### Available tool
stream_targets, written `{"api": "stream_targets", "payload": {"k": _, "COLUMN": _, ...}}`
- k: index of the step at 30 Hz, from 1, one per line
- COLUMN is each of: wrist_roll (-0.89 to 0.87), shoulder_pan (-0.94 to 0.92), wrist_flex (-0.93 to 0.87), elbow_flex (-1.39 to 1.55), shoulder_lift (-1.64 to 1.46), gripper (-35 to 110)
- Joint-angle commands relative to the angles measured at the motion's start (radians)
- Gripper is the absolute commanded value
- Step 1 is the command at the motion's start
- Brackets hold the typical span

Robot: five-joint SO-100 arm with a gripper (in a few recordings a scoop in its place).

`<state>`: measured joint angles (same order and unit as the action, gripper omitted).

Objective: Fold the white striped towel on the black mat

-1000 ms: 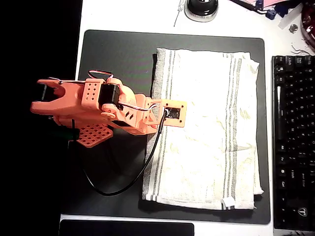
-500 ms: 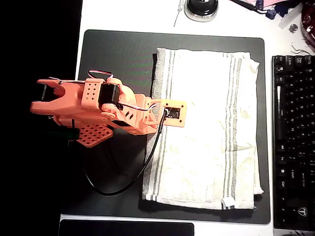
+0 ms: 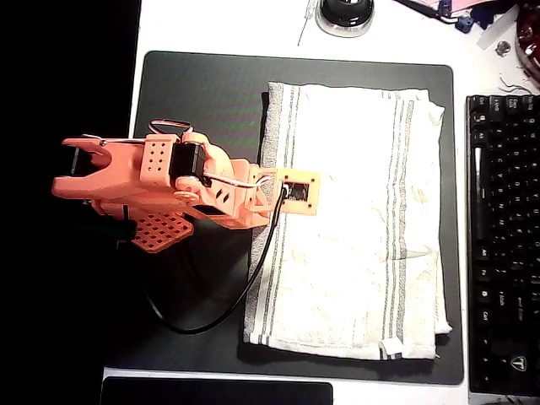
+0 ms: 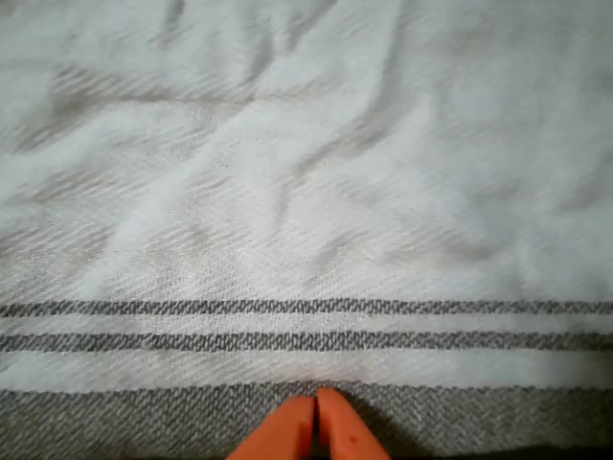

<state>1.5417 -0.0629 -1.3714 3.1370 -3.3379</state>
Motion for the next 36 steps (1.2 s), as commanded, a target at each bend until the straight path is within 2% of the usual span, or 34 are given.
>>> {"api": "stream_targets", "payload": {"k": 1, "wrist_roll": 0.034, "shoulder_pan": -0.005, "wrist_flex": -0.012, "elbow_flex": -0.011, "shoulder_lift": -0.003, "gripper": 0}}
{"api": "stream_targets", "payload": {"k": 11, "wrist_roll": 0.0, "shoulder_pan": 0.15, "wrist_flex": -0.018, "elbow_flex": -0.41, "shoulder_lift": 0.368, "gripper": 0}}
{"api": "stream_targets", "payload": {"k": 21, "wrist_roll": -0.328, "shoulder_pan": 0.428, "wrist_flex": -0.018, "elbow_flex": -1.083, "shoulder_lift": 1.042, "gripper": 0}}
{"api": "stream_targets", "payload": {"k": 26, "wrist_roll": -0.38, "shoulder_pan": 0.508, "wrist_flex": 0.008, "elbow_flex": -1.273, "shoulder_lift": 1.261, "gripper": 0}}
{"api": "stream_targets", "payload": {"k": 36, "wrist_roll": -0.477, "shoulder_pan": 0.621, "wrist_flex": -0.074, "elbow_flex": -1.675, "shoulder_lift": 1.772, "gripper": 8}}
